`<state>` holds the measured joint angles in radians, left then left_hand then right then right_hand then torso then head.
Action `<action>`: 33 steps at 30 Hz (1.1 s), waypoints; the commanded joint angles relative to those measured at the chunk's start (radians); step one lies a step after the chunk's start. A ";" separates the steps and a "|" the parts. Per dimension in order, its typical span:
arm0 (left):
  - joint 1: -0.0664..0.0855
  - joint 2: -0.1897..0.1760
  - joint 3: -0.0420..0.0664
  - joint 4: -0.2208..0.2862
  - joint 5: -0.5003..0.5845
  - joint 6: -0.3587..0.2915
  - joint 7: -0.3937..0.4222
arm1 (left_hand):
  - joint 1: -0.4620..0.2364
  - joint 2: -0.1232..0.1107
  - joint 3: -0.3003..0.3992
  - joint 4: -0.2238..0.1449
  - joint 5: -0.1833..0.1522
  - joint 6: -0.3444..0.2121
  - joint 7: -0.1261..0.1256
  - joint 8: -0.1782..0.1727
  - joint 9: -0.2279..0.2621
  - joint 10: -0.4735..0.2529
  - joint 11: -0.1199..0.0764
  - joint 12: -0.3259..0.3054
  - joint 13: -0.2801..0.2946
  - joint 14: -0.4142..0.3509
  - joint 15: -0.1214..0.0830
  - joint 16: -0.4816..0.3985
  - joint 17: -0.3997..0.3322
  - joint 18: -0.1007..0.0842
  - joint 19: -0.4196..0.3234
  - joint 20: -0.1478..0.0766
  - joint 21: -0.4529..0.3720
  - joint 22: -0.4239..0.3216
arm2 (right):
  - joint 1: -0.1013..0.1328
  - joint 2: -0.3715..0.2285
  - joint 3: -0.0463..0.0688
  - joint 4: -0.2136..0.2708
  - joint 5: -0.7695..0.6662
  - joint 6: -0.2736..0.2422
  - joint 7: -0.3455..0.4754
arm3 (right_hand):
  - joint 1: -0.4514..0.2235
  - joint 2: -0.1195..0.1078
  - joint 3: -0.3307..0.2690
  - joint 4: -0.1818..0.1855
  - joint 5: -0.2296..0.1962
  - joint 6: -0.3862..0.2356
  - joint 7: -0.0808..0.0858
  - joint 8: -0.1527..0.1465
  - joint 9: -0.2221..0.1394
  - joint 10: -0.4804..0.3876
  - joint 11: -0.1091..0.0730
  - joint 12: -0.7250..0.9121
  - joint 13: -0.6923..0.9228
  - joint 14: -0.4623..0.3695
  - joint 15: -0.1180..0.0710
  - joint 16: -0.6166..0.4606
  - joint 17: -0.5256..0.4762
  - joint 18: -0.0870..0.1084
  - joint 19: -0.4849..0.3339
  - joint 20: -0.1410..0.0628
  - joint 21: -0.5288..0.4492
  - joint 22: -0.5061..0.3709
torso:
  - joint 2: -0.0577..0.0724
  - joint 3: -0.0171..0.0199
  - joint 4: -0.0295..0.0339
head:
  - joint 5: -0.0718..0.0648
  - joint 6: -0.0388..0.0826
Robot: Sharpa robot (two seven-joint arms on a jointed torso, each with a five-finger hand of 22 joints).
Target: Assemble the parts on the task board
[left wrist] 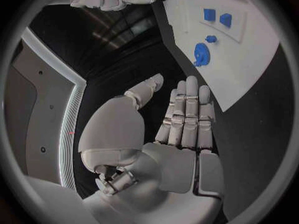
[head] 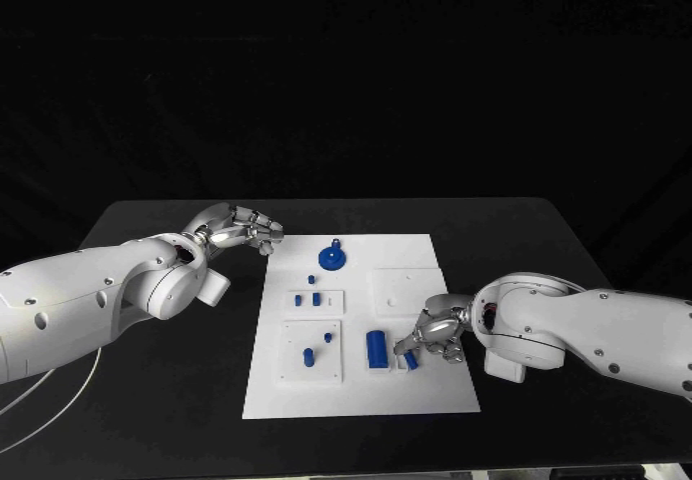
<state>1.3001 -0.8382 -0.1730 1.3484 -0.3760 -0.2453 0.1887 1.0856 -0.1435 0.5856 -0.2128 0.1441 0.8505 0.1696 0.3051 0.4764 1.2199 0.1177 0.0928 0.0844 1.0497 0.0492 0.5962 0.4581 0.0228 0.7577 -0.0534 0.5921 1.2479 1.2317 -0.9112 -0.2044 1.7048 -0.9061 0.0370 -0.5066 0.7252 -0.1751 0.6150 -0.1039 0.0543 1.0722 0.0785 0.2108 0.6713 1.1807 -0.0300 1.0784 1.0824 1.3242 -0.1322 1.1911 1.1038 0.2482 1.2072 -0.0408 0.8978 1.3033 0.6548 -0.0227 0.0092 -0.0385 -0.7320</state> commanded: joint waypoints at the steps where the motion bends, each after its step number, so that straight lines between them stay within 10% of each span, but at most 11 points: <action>1: 0.001 0.001 0.001 0.001 0.005 0.009 0.006 | -0.007 -0.002 0.000 0.004 -0.005 -0.008 0.001 -0.001 -0.001 -0.006 0.002 -0.006 0.001 0.004 0.001 -0.006 0.001 0.012 0.002 0.004 -0.007 0.001 | 0.001 0.001 0.000 0.004 -0.014 0.016 0.001 | -0.005 0.003 -0.004 0.001 -0.005 -0.007 0.000 0.007 0.001 -0.004 -0.003 -0.007 0.001 -0.004 -0.006 0.002 -0.001 0.014 -0.002 -0.008 0.001 -0.001 | 0.001 0.0002 0.0006 | 0.001 0.000; 33: 0.001 0.000 0.001 0.000 0.005 0.010 0.005 | -0.007 -0.002 0.000 0.006 -0.005 -0.008 0.001 -0.001 -0.001 -0.006 0.002 -0.006 0.001 0.004 0.001 -0.008 0.005 0.012 0.003 0.004 -0.008 0.003 | 0.013 -0.009 0.007 0.025 -0.006 0.036 0.003 | -0.012 0.030 -0.009 0.022 -0.004 -0.003 -0.002 0.008 0.001 0.000 -0.005 -0.008 0.001 -0.004 -0.007 0.005 0.000 0.014 -0.001 -0.010 0.001 -0.002 | 0.001 0.0007 0.0000 | 0.001 0.000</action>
<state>1.3001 -0.8387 -0.1730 1.3476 -0.3760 -0.2453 0.1879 1.0856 -0.1435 0.5857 -0.2129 0.1441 0.8505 0.1696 0.3051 0.4766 1.2199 0.1177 0.0929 0.0843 1.0497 0.0491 0.5923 0.4613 0.0227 0.7577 -0.0534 0.5884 1.2495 1.2451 -0.9204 -0.1981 1.7279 -0.9092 0.0531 -0.5067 0.7119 -0.1537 0.6057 -0.0885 0.0543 1.0724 0.0750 0.2144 0.6720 1.1788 -0.0282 1.0746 1.0822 1.3205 -0.1359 1.1911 1.1039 0.2482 1.2056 -0.0466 0.8977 1.3022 0.6552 -0.0220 0.0088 -0.0368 -0.7325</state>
